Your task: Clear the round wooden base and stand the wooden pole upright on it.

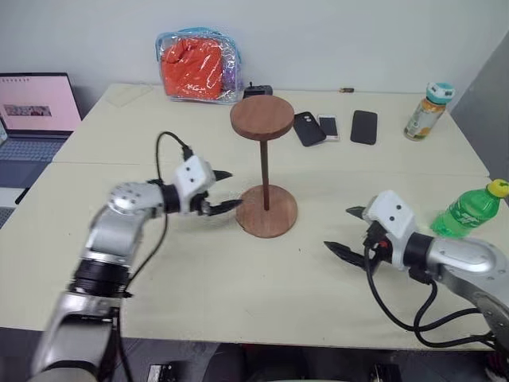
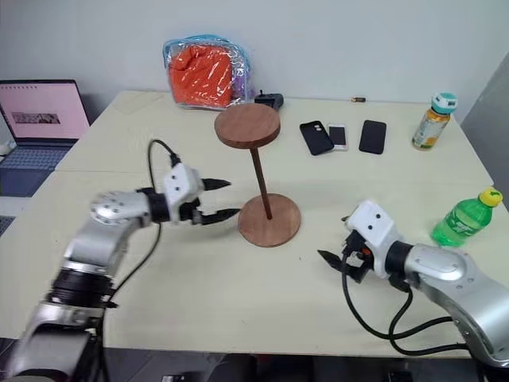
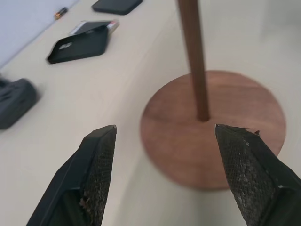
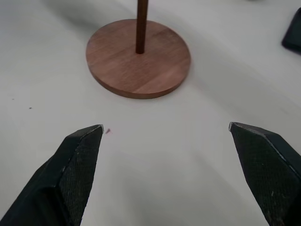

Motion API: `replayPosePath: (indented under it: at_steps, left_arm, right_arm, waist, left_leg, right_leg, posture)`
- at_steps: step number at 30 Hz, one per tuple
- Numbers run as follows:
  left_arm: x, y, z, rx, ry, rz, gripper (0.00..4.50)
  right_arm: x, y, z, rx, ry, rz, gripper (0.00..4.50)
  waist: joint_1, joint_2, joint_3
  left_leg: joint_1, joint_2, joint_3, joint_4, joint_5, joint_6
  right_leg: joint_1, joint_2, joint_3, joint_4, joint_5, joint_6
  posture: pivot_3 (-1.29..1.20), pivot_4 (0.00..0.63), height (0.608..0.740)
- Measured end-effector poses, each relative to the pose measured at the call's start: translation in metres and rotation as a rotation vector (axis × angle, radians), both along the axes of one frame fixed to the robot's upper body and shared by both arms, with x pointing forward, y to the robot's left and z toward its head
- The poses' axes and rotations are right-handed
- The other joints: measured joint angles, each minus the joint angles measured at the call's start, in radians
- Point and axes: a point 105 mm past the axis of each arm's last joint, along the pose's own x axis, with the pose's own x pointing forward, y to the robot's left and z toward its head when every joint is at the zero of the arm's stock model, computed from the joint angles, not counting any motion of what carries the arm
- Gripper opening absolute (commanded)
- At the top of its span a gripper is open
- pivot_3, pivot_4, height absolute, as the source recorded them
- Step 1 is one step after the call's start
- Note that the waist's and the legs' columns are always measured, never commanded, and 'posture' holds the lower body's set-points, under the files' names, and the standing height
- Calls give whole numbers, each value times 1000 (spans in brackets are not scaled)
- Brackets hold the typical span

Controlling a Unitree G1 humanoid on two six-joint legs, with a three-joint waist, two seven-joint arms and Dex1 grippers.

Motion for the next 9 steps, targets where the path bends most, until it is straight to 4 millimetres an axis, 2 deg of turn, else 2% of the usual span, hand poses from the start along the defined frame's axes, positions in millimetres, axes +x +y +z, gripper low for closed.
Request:
replayPosePath:
  at_steps: [6,9]
  left_arm:
    - [-15,38,8,35,68,51,3452]
    - [-22,48,6,22,95,79,3452]
  right_arm:
    - [-6,-9,14,-5,-55,135,4500]
    - [-7,-16,18,-9,-56,165,4500]
  waist:
    - [-1,0,4]
    - [-1,0,5]
  left_leg:
    - [0,1,1,0,0,0]
    - [0,1,0,0,0,0]
  right_leg:
    - [0,0,0,0,0,0]
    - [0,0,0,0,0,0]
  posture:
    - [0,150,740]
    - [0,150,740]
